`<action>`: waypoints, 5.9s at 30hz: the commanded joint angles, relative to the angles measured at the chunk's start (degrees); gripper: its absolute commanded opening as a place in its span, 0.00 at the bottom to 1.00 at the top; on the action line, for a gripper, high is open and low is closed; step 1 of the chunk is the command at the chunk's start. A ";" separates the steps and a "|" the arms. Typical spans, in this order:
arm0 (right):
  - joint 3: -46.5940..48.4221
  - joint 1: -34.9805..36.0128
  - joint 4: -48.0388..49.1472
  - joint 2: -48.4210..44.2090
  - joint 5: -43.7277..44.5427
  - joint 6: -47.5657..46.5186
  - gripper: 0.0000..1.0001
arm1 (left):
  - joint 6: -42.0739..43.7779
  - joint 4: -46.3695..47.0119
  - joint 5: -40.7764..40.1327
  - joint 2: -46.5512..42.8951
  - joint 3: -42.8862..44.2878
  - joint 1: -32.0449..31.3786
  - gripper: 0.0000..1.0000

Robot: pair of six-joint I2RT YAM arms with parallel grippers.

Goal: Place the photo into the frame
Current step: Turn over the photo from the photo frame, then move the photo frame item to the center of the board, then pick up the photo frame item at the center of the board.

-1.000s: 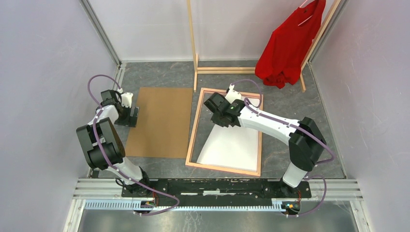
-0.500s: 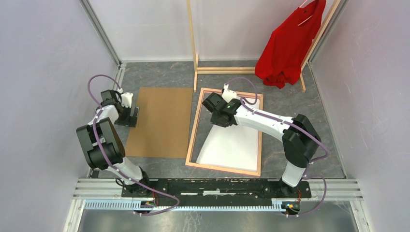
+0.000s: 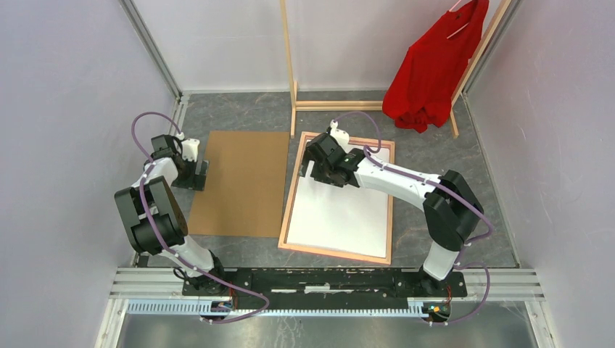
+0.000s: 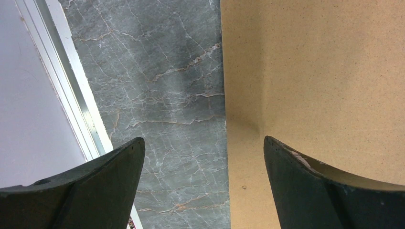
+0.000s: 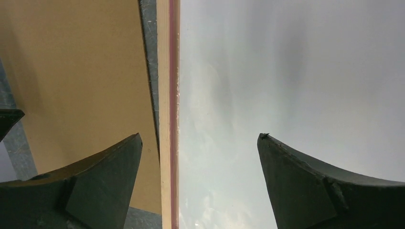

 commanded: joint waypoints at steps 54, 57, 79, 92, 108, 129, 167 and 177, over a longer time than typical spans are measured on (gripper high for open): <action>25.13 4.39 6.15 30.75 -12.34 -0.05 0.98 | -6.53 6.72 -1.05 10.06 -0.14 -1.44 1.00; 22.51 4.11 10.93 29.46 -15.41 1.49 0.98 | -6.80 6.60 -1.24 10.38 -1.06 -3.50 1.00; 2.26 2.61 61.48 13.88 -36.72 16.25 0.97 | -2.04 1.87 1.44 7.94 -2.92 -7.36 1.00; -6.80 3.07 68.31 7.27 -35.69 19.11 0.97 | -1.21 2.35 2.92 0.55 -6.96 -9.86 1.00; -22.50 0.30 69.60 -3.15 -31.58 19.29 0.95 | -4.06 -1.35 4.71 0.05 -7.53 -22.11 0.99; -29.09 -0.88 65.19 -5.29 -25.11 21.29 0.81 | -5.50 -2.95 4.40 0.28 -7.14 -29.66 0.99; -27.54 -1.03 39.53 -10.66 -15.31 9.38 0.66 | -2.77 -8.79 -1.75 -3.88 13.91 -11.28 1.00; -26.88 -1.17 38.03 -7.97 -15.69 8.75 0.66 | -1.49 0.89 -6.39 1.52 0.67 -10.38 0.99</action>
